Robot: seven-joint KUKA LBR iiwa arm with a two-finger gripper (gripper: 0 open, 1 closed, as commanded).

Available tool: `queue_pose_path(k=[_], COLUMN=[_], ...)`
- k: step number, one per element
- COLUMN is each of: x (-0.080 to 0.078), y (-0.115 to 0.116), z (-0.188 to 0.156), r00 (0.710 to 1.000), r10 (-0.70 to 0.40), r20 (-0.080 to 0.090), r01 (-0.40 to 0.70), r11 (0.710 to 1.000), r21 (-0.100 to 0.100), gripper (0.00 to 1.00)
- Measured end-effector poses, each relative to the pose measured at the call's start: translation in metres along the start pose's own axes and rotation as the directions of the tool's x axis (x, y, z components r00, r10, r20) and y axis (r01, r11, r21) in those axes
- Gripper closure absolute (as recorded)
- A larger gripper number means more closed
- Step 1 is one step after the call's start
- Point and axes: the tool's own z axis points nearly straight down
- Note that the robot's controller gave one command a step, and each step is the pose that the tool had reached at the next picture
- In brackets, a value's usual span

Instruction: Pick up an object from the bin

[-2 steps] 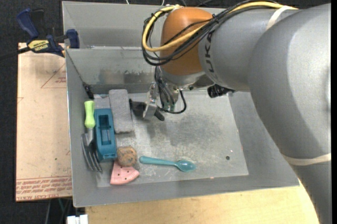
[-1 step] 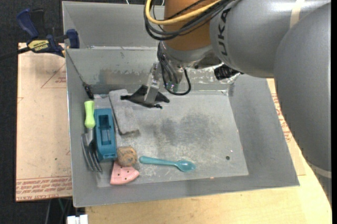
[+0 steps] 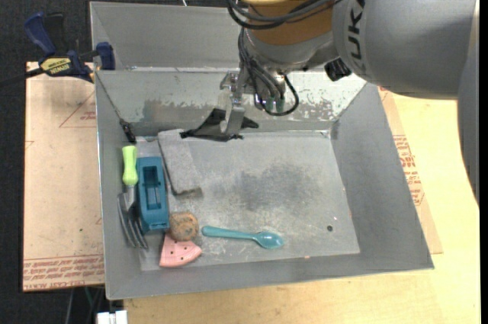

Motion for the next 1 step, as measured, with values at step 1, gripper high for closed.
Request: queue_pose_path(k=[1], x=[0.0058], y=[0.0116], z=[0.0304], r00=[1.000], r10=[-0.005], r20=[0.009], r01=[0.005], r11=[1.000], r21=[-0.003], gripper=[1.00])
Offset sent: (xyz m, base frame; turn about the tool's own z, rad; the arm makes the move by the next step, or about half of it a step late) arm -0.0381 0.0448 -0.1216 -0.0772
